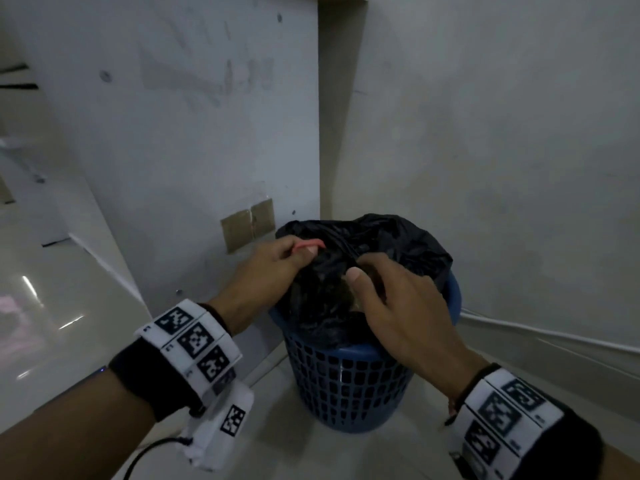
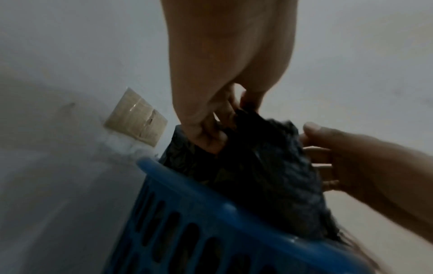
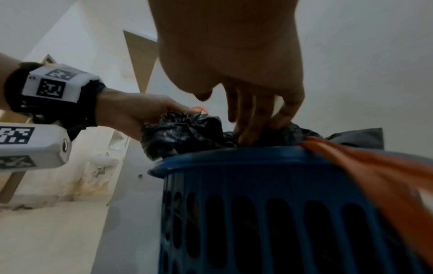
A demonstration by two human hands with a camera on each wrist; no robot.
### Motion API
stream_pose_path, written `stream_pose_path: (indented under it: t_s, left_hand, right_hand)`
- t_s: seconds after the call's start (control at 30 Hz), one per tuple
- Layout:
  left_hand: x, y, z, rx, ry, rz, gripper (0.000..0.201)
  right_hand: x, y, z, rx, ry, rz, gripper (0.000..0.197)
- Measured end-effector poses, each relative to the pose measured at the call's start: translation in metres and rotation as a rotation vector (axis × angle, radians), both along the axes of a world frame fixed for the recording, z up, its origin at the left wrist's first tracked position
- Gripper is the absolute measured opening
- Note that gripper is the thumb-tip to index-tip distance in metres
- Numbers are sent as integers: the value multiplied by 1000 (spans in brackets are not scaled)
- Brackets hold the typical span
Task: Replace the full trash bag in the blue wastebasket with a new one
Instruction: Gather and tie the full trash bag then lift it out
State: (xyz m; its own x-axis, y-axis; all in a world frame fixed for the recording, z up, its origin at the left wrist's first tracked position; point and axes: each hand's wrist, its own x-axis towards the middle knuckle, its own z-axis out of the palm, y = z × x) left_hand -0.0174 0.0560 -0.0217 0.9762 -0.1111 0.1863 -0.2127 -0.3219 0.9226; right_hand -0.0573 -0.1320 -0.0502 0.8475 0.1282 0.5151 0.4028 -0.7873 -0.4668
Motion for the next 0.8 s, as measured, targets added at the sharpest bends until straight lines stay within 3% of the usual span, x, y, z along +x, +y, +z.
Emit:
stream_pose_path:
  t_s: [0.1, 0.17, 0.23, 0.33, 0.43, 0.5, 0.57, 0.7, 0.8]
  left_hand:
    - [-3, -7, 8, -207, 141, -155, 13]
    - [-7, -8, 14, -230, 84, -195, 13]
    - [-8, -8, 17, -214, -42, -138, 16]
    - [-7, 0, 22, -211, -282, 8, 27]
    - [-4, 5, 30, -260, -416, 112, 30]
    - [-3, 6, 35, -326, -438, 159, 30]
    - [-1, 8, 33, -355, -433, 182, 33]
    - [11, 26, 36, -503, -366, 312, 34]
    - [22, 41, 38, -645, -258, 406, 33]
  right_hand:
    - [4, 15, 18, 132, 63, 112, 60]
    - [11, 28, 26, 135, 135, 163, 80]
    - [20, 40, 31, 200, 179, 219, 83]
    - [31, 57, 40, 355, 163, 242, 54]
    - [38, 70, 52, 361, 129, 278, 16]
    - [41, 75, 59, 360, 127, 299, 17]
    - [42, 75, 61, 275, 126, 291, 24]
    - [39, 57, 53, -244, -47, 133, 15]
    - [39, 40, 44, -316, 125, 69, 17]
